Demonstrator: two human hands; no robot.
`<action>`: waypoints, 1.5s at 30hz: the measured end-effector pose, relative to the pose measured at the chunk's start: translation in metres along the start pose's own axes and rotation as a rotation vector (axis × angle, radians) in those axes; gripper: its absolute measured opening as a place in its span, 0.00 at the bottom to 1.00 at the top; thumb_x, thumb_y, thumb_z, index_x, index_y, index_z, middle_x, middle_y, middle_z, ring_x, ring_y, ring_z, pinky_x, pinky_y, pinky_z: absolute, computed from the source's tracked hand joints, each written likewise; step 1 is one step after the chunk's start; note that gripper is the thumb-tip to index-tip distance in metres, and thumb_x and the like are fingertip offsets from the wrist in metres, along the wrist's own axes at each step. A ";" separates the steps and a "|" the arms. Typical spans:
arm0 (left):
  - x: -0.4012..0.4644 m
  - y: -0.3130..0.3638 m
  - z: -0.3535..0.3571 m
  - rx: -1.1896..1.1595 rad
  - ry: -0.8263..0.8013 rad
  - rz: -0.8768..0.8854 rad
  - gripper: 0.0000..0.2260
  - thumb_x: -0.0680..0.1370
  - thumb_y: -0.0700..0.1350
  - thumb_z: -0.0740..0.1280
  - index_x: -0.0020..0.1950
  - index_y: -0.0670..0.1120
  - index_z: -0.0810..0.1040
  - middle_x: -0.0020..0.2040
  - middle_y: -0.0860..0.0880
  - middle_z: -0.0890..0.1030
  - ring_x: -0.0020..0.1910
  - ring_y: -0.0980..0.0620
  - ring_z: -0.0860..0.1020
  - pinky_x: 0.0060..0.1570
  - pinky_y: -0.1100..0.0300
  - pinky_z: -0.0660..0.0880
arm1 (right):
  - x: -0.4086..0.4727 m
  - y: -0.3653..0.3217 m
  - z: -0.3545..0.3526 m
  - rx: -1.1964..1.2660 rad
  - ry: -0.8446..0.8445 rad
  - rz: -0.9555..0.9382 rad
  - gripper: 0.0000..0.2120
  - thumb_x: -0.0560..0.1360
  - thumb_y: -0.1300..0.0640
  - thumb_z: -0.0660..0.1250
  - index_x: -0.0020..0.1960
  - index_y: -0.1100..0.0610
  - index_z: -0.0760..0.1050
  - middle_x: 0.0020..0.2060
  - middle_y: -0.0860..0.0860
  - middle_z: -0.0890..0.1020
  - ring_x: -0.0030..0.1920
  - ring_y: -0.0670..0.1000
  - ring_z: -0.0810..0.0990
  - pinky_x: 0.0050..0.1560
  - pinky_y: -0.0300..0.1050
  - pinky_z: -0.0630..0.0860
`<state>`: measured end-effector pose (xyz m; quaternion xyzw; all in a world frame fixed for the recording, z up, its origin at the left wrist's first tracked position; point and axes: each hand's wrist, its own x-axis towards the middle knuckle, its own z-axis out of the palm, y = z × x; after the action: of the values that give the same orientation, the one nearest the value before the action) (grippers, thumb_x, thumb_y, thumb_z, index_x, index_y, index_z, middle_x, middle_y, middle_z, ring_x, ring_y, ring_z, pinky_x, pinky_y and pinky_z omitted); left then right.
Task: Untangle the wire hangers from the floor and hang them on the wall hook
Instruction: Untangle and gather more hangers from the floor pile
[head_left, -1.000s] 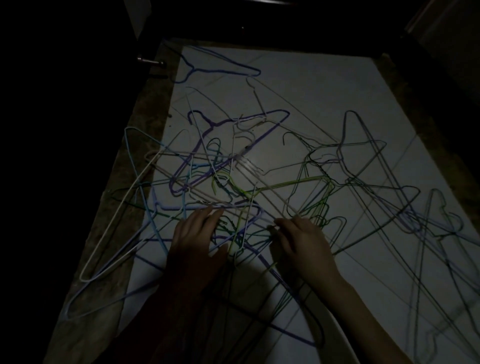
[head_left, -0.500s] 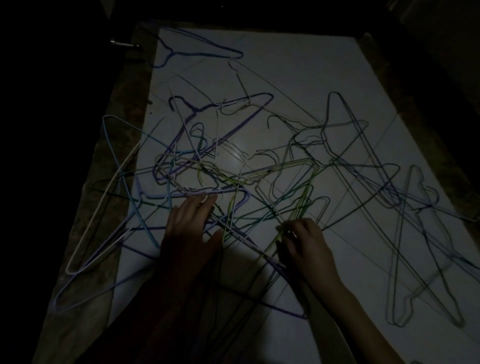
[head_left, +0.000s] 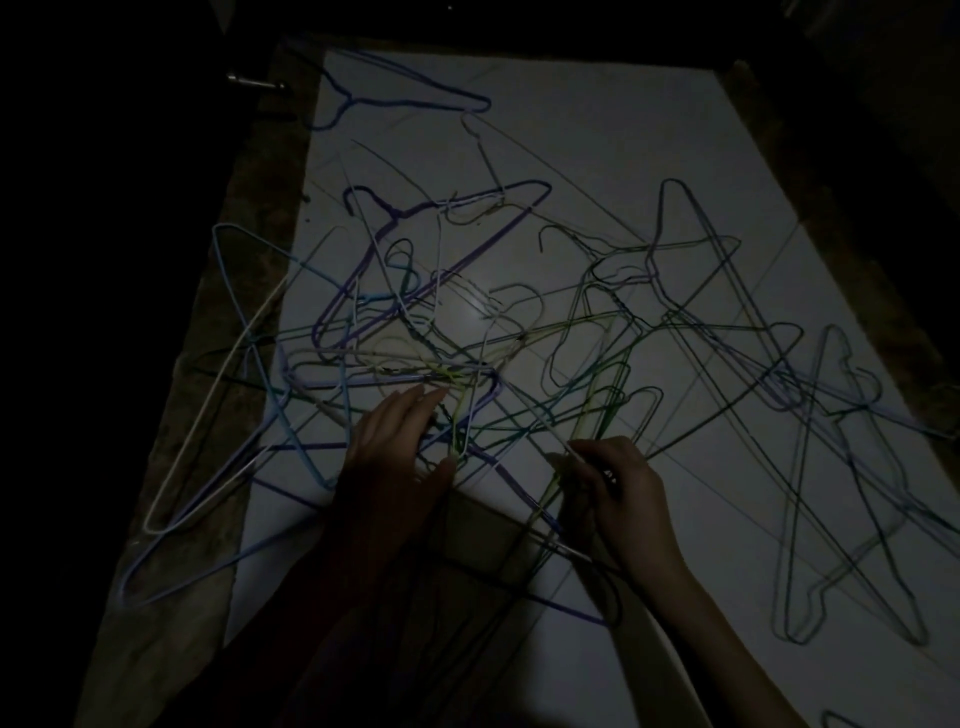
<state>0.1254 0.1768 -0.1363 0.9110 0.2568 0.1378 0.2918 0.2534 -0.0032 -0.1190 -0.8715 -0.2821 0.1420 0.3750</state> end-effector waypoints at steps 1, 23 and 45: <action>0.000 0.002 0.001 -0.036 0.003 0.000 0.29 0.70 0.55 0.61 0.67 0.43 0.72 0.63 0.42 0.76 0.62 0.39 0.74 0.59 0.42 0.72 | -0.002 0.000 0.000 0.010 0.010 -0.006 0.09 0.76 0.66 0.63 0.54 0.62 0.79 0.43 0.52 0.75 0.43 0.45 0.73 0.41 0.24 0.66; 0.018 0.047 -0.037 -0.598 -0.005 -0.209 0.28 0.76 0.43 0.68 0.73 0.52 0.61 0.68 0.54 0.67 0.66 0.61 0.63 0.55 0.76 0.63 | 0.007 -0.033 -0.033 0.325 0.077 -0.021 0.19 0.75 0.68 0.63 0.44 0.43 0.75 0.41 0.46 0.77 0.37 0.42 0.75 0.40 0.29 0.72; 0.051 0.076 -0.070 -1.017 0.161 -0.328 0.12 0.79 0.33 0.60 0.61 0.38 0.74 0.52 0.46 0.79 0.46 0.56 0.81 0.40 0.67 0.78 | 0.030 -0.042 -0.022 0.356 -0.196 0.105 0.10 0.77 0.61 0.63 0.56 0.56 0.77 0.51 0.53 0.80 0.46 0.51 0.80 0.40 0.36 0.78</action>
<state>0.1692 0.1839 -0.0293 0.5891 0.3182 0.2668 0.6932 0.2714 0.0252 -0.0742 -0.7869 -0.2419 0.2933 0.4861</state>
